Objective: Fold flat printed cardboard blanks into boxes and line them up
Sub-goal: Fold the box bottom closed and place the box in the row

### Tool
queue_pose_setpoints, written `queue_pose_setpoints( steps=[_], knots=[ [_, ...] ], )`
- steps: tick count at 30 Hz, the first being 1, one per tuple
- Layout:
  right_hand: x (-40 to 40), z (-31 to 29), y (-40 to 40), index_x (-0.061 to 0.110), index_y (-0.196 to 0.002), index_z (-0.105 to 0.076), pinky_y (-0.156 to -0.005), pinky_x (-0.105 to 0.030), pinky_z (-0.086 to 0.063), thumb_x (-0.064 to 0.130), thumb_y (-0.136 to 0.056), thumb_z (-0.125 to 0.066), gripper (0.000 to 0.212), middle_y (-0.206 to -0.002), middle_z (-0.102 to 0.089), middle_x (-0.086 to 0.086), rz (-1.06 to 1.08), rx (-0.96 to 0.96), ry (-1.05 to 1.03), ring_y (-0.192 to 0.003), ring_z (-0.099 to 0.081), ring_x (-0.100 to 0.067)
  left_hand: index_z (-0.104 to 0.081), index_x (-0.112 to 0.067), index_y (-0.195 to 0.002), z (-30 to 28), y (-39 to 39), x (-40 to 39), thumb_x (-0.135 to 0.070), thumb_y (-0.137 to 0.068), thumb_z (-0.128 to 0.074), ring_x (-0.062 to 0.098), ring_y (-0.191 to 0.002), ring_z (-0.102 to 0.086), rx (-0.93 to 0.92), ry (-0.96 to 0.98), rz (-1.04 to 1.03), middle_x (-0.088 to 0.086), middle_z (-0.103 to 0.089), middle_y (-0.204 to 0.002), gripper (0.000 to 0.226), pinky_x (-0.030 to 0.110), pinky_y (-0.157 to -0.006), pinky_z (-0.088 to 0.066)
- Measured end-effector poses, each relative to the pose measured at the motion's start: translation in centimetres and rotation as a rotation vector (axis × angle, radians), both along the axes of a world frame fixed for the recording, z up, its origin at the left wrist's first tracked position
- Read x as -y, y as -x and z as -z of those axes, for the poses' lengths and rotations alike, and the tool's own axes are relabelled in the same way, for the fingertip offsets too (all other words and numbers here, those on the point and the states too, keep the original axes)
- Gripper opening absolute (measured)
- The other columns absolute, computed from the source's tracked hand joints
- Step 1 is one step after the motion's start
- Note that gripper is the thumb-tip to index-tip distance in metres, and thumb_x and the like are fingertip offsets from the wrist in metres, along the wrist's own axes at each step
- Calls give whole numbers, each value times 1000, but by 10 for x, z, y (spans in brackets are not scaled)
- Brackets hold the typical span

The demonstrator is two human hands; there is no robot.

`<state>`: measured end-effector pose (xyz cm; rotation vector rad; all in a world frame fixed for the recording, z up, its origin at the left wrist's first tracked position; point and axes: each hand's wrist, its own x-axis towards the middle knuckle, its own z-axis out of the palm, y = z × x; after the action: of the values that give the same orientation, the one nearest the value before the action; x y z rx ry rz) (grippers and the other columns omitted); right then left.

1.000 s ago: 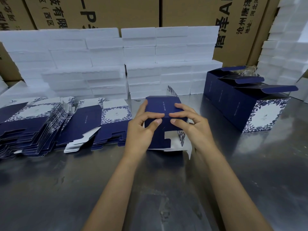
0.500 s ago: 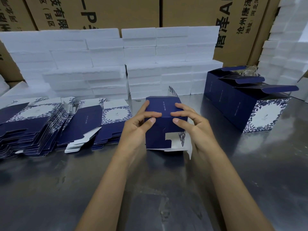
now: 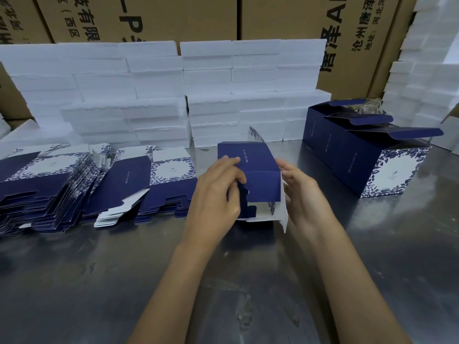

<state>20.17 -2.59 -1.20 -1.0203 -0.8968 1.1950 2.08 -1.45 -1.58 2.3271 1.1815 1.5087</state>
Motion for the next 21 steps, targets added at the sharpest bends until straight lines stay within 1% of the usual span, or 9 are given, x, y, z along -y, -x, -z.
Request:
queue_pose_setpoints(
  steps=[1, 3, 6, 9, 12, 15, 17, 19, 21],
  knots=[
    [0, 1, 0, 27, -125, -71, -108, -46, -48, 22, -94, -49, 39, -125, -73, 2, -7, -8, 26, -123, -64, -18, -65, -16, -91, 2, -1, 0, 3, -90, -55, 14, -140, -42, -43, -8, -5, -3, -59, -137, 21, 37, -112, -36],
    [0, 4, -1, 29, -121, -73, -86, -37, -55, 25, -89, -50, 40, -117, -75, 2, -6, -10, 80, -111, -68, -16, -64, -20, -98, 4, -1, 1, -8, -86, -61, 13, -146, -30, -126, 38, 6, -4, -50, -146, 17, 34, -113, -29],
    [-1, 9, -3, 26, -112, -78, -65, -30, -55, 21, -83, -48, 43, -96, -77, 0, -38, -31, 120, -84, -72, -14, -54, -31, -115, 6, -2, 3, -38, -71, -63, 11, -152, -2, -328, 93, 24, -7, -24, -160, 45, 33, -111, -16],
    [-2, 13, -7, 23, -106, -80, -51, -24, -53, 14, -83, -40, 47, -85, -76, -3, -77, -9, 135, -64, -71, -11, -48, -36, -122, 6, -1, 2, -58, -63, -69, 12, -152, 9, -438, 104, 5, -6, -13, -163, 66, 38, -114, -15],
    [0, 11, -7, 22, -106, -80, -57, -27, -55, 14, -72, -42, 51, -88, -77, -5, -108, 47, 119, -70, -72, -16, -48, -33, -123, 9, -2, 1, -48, -71, -79, 19, -153, 2, -471, 56, -65, -2, -17, -162, 62, 44, -116, -21],
    [0, 9, -5, 17, -119, -74, -85, -46, -56, 14, -56, -46, 69, -110, -76, -11, -125, 118, 132, -96, -68, -31, -53, -28, -116, 12, -5, 0, -32, -79, -79, 26, -151, -12, -399, 4, -125, 1, -30, -156, 45, 47, -114, -28],
    [1, 9, -3, 23, -124, -70, -101, -57, -50, 14, -57, -49, 71, -120, -73, -8, -128, 219, 120, -113, -65, -33, -55, -25, -110, 13, -5, -2, -26, -79, -80, 29, -148, -21, -360, -14, -177, 2, -37, -150, 39, 49, -112, -31],
    [2, 11, 2, 32, -127, -66, -99, -54, -52, 13, -66, -56, 65, -121, -73, 1, -160, 310, 69, -113, -67, -24, -57, -22, -105, 15, -3, -4, -19, -78, -82, 31, -143, -28, -318, -29, -223, 4, -42, -145, 36, 51, -109, -34],
    [0, 14, 6, 39, -133, -58, -90, -36, -56, 17, -70, -64, 67, -124, -70, 13, -215, 373, 34, -113, -67, -12, -57, -19, -104, 16, -2, -5, -14, -77, -82, 32, -141, -31, -282, -42, -235, 6, -44, -142, 37, 53, -108, -36]
  ],
)
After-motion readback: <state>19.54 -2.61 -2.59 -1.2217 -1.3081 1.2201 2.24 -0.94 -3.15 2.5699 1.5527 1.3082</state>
